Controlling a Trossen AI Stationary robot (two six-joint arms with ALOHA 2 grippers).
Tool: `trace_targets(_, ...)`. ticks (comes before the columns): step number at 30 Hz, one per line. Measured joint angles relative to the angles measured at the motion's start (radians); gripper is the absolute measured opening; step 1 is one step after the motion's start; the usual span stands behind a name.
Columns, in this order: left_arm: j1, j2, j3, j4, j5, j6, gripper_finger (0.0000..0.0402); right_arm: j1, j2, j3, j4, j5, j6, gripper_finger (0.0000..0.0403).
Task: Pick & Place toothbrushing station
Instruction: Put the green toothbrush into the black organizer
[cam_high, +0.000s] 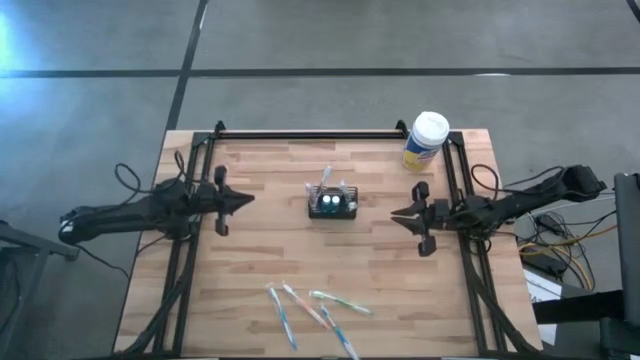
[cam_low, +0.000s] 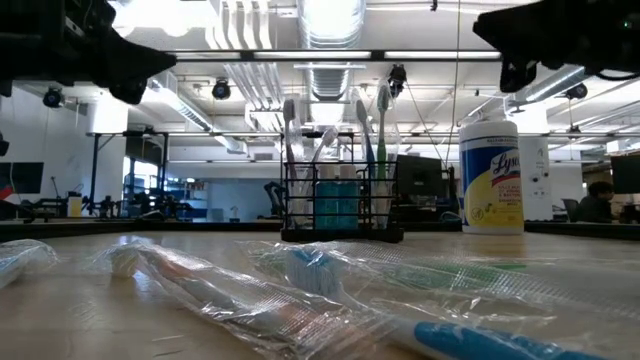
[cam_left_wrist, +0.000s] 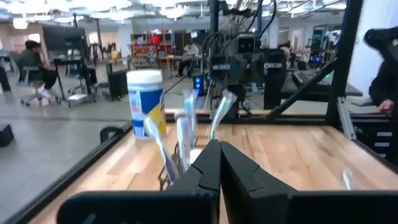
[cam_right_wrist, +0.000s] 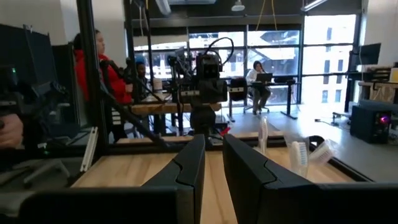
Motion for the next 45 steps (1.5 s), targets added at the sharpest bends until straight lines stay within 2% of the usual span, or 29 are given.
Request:
trace_targets(11, 0.000, -0.029, -0.096, 0.000, -0.012, -0.067, 0.0011, 0.000, 0.000, -0.063, 0.072, 0.008, 0.026, 0.0052)
trace_targets(18, 0.000, -0.031, -0.099, 0.000, -0.012, -0.072, 0.0007, 0.000, 0.002, -0.059, 0.059, 0.011, 0.013, 0.0052)
trace_targets(22, 0.000, -0.031, -0.100, -0.002, -0.012, -0.100, 0.0015, 0.000, 0.002, -0.015, 0.034, 0.006, 0.074, 0.0052)
trace_targets(24, 0.000, -0.031, -0.101, -0.004, -0.012, -0.111, 0.0017, 0.000, 0.001, 0.045, -0.077, -0.005, 0.088, 0.0052)
trace_targets(28, 0.000, -0.031, -0.103, -0.005, -0.012, -0.132, 0.0016, 0.001, 0.028, 0.252, -0.560, 0.003, 0.210, 0.0052)
trace_targets(30, 0.000, -0.031, -0.103, -0.005, -0.012, -0.141, 0.0013, 0.001, 0.076, 0.366, -0.799, 0.011, 0.291, 0.0052)
trace_targets(33, 0.000, -0.031, -0.103, -0.004, -0.012, -0.147, 0.0012, 0.010, 0.188, 0.507, -1.033, 0.014, 0.378, 0.0052)
trace_targets(39, -0.001, -0.031, -0.103, 0.001, -0.027, -0.147, 0.0013, 0.029, 0.457, 0.744, -1.249, 0.018, 0.463, 0.0052)
trace_targets(43, -0.001, -0.031, -0.100, 0.002, -0.078, -0.148, 0.0014, 0.040, 0.619, 0.863, -1.262, 0.016, 0.475, 0.0052)
trace_targets(45, -0.001, -0.031, -0.096, 0.003, -0.081, -0.151, 0.0014, 0.048, 0.691, 0.922, -1.257, -0.034, 0.479, 0.0052)
